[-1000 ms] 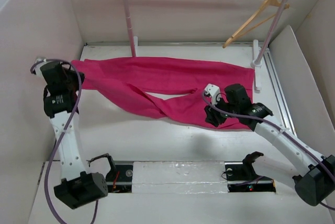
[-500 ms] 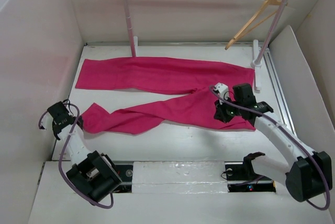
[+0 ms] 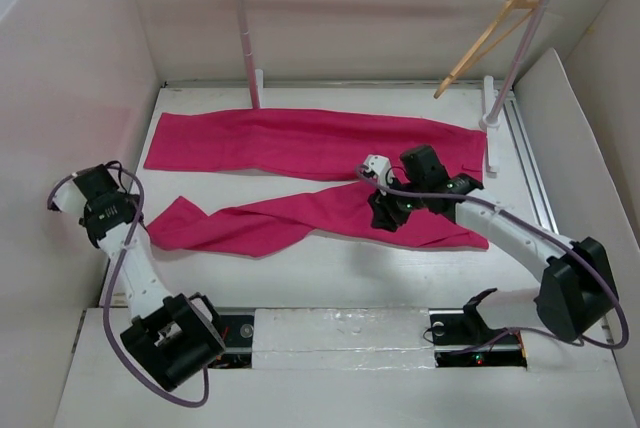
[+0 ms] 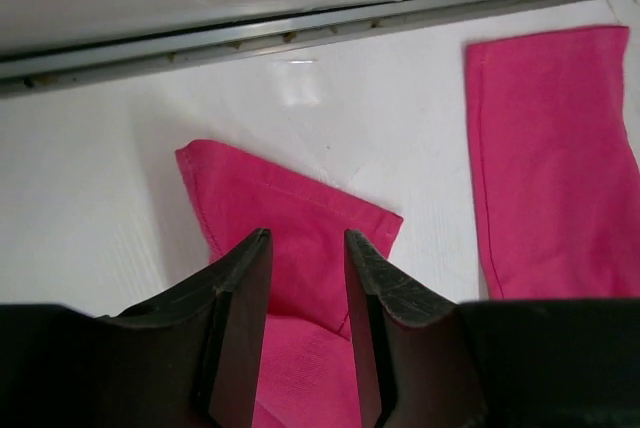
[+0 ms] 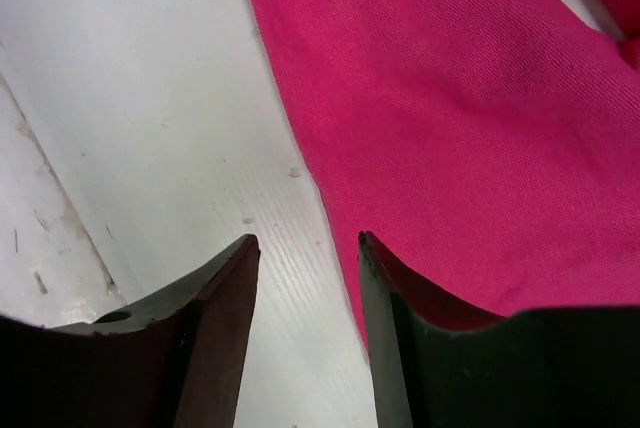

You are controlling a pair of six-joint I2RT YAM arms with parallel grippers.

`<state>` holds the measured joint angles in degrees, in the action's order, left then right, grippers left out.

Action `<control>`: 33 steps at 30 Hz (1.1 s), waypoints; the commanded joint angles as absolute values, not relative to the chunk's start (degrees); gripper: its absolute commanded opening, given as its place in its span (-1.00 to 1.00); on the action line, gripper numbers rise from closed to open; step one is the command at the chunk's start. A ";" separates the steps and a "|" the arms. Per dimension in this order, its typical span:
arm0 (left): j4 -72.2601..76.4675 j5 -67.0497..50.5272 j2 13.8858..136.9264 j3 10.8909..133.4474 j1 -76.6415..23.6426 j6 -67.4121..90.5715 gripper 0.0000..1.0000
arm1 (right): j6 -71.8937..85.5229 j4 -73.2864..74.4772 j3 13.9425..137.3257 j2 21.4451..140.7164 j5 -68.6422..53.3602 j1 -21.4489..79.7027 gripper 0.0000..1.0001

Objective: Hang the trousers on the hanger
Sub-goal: Fold the trousers

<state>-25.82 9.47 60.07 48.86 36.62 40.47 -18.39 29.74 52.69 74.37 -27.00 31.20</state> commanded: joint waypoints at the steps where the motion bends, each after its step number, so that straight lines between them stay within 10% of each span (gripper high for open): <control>1: -22.27 9.68 57.31 47.12 33.16 35.52 -0.38 | -19.95 28.64 55.90 76.45 -26.55 31.82 0.02; 2: -19.97 7.67 56.87 46.24 31.83 33.42 -0.35 | -20.13 28.74 55.90 76.81 -25.85 31.82 -0.03; 4: -19.59 4.92 61.41 47.97 26.23 30.16 -0.29 | -20.48 28.13 54.67 77.78 -26.10 31.82 -0.76; 7: -24.32 9.22 74.58 55.51 16.91 27.26 -0.29 | -20.65 27.16 53.44 78.57 -26.54 32.43 -1.00; 12: -29.62 14.67 91.12 65.30 9.58 29.09 -0.11 | -21.27 27.69 52.65 79.72 -24.17 34.63 -0.12; 26: -26.98 20.12 96.59 59.24 10.99 30.24 -0.39 | -18.46 24.70 47.72 72.86 -23.47 34.63 -0.08; 33: -25.93 21.18 102.66 58.10 10.99 29.80 -1.00 | -18.72 25.14 48.25 73.12 -22.06 34.63 0.18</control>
